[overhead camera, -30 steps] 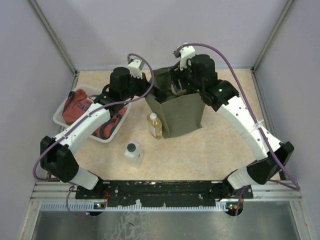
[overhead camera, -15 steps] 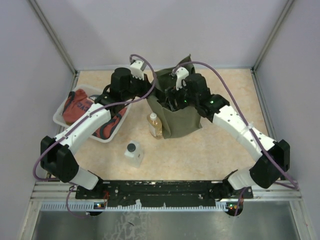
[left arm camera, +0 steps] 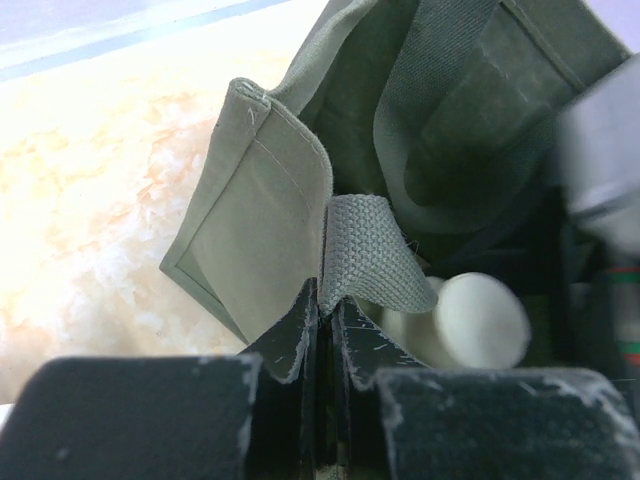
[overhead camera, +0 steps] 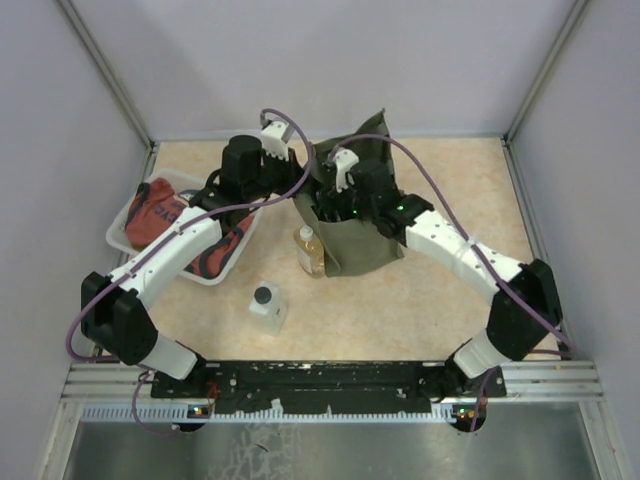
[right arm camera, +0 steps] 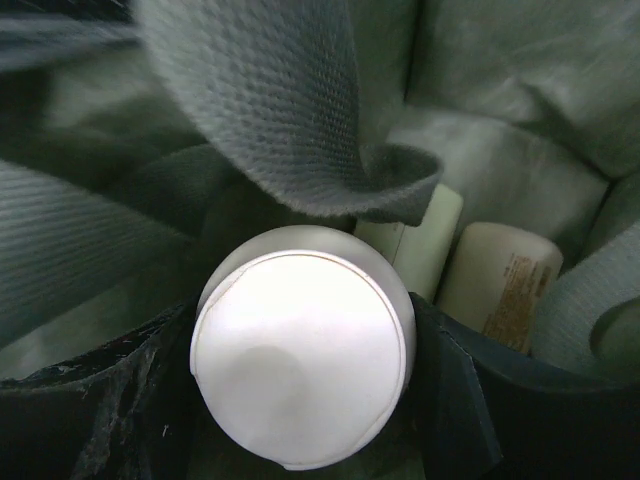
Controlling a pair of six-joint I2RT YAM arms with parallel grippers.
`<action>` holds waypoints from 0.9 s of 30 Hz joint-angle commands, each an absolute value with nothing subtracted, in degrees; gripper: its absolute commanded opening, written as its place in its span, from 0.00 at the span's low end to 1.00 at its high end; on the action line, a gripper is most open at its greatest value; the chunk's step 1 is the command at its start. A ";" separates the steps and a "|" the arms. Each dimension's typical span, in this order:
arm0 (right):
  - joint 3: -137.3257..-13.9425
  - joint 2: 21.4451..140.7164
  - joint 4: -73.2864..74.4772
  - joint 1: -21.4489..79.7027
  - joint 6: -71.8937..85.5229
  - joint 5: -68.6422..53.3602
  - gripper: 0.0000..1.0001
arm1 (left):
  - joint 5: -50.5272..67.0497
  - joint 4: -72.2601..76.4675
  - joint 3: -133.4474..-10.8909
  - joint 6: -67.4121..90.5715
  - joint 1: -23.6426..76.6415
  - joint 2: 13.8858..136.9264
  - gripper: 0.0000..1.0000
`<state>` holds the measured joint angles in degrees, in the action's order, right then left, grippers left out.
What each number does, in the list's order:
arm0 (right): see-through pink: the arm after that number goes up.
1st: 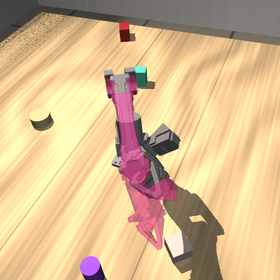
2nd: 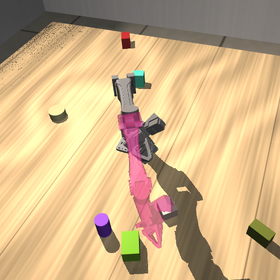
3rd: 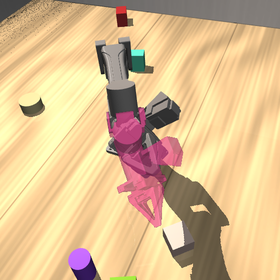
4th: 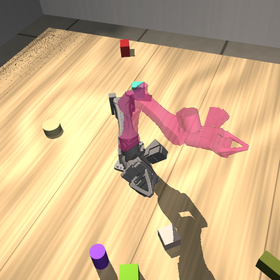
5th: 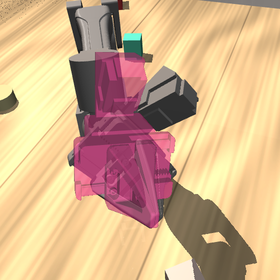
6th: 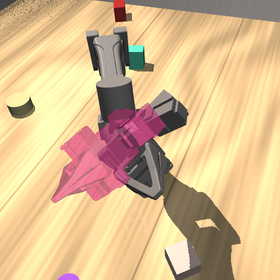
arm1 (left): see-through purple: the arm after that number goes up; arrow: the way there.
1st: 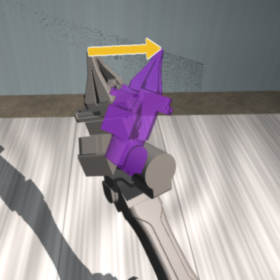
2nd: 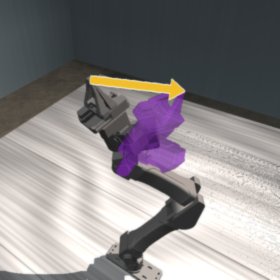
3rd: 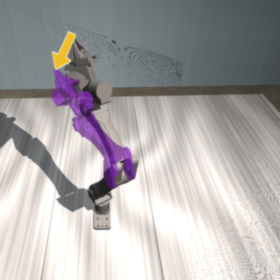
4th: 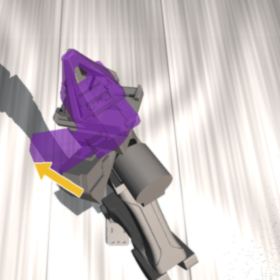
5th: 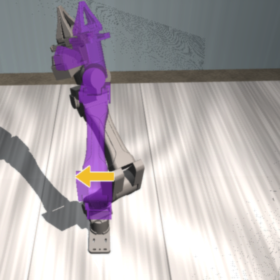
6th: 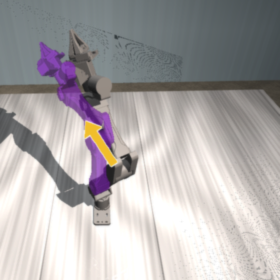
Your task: Place the personal care products into the canvas bag
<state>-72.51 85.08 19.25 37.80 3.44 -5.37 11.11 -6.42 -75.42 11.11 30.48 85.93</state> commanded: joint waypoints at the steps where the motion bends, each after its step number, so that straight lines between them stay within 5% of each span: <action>1: -77.21 89.06 18.23 40.04 2.44 -2.27 0.00 | 12.04 -5.48 -75.72 10.99 30.27 85.31 0.00; 9: -78.61 91.41 19.86 40.26 2.37 -0.10 0.07 | 12.18 -5.35 -75.23 10.98 30.23 84.39 0.00; 17: -80.16 87.53 22.41 40.39 1.27 2.09 0.88 | 11.85 -5.31 -75.02 10.93 30.25 84.54 0.00; 19: -81.31 85.56 23.59 40.45 0.80 3.38 0.97 | 11.76 -5.29 -74.94 10.90 30.29 84.83 0.00; 27: -87.95 76.15 31.31 42.92 -0.34 9.88 0.99 | 11.72 -5.08 -75.35 11.21 30.24 85.58 0.00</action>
